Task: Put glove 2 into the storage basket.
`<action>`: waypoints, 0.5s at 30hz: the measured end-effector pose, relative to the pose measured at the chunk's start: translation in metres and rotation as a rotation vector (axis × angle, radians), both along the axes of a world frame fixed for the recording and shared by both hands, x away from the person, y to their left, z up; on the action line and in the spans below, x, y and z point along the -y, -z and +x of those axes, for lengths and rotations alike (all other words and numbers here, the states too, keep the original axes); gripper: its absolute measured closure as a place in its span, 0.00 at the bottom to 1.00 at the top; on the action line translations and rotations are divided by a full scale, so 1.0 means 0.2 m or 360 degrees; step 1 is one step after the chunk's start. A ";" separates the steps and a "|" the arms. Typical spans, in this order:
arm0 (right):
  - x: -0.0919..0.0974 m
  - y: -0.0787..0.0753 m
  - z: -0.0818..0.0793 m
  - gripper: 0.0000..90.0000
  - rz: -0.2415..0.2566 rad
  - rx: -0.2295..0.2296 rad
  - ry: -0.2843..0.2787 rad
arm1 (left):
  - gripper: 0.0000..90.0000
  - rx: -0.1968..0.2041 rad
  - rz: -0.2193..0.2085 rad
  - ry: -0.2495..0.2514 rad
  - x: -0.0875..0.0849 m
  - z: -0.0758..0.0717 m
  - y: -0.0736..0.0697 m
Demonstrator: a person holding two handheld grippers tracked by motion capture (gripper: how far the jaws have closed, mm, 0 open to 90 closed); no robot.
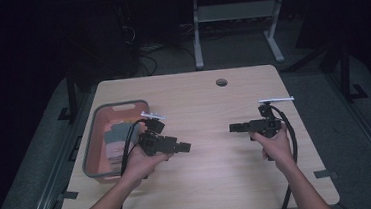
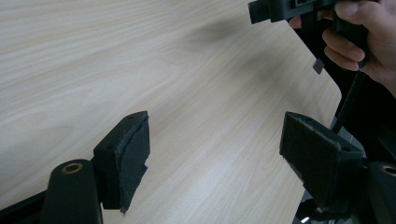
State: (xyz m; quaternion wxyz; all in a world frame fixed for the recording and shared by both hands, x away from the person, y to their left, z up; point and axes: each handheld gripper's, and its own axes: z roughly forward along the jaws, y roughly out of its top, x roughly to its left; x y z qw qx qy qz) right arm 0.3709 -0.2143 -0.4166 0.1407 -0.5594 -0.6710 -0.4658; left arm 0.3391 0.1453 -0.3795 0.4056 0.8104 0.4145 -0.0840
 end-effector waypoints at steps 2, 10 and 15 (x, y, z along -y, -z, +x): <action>0.02 0.02 -0.01 0.51 -0.0009 -0.0005 0.0004 | 0.27 -0.0002 0.0000 0.0009 0.01 -0.01 0.01; 0.07 0.07 -0.05 0.51 0.0002 -0.0042 0.0031 | 0.27 -0.0008 -0.0019 0.0034 0.06 -0.03 0.04; 0.10 0.11 -0.08 0.50 0.0004 -0.0058 0.0033 | 0.27 -0.0005 -0.0021 0.0039 0.09 -0.05 0.07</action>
